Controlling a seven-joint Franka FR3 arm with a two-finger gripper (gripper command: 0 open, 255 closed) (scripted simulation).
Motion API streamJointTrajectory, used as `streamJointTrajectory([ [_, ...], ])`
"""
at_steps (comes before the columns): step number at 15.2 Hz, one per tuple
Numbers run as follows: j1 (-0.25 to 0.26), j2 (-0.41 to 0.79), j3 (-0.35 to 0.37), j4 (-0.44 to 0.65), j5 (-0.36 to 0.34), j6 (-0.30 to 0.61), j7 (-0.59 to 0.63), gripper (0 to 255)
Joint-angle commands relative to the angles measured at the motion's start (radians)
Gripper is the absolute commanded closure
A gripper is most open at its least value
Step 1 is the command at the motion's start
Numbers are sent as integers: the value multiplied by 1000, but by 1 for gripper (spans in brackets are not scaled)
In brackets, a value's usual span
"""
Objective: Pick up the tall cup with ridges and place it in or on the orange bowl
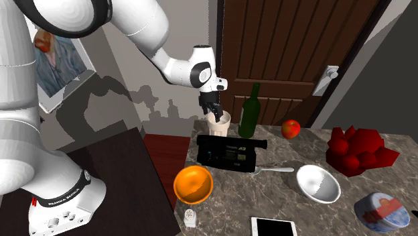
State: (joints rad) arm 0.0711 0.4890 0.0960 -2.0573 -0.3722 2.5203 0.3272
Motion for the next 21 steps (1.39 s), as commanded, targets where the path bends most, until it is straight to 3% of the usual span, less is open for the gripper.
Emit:
streamJointTrajectory([
  [1,0,2,-1,0,-1,2,0,0],
  [5,0,1,0,0,-1,2,0,0],
  [6,0,1,0,0,-1,2,0,255],
  [15,0,2,0,0,-1,2,0,255],
  [21,-11,-64,16,-6,26,-55,-26,255],
])
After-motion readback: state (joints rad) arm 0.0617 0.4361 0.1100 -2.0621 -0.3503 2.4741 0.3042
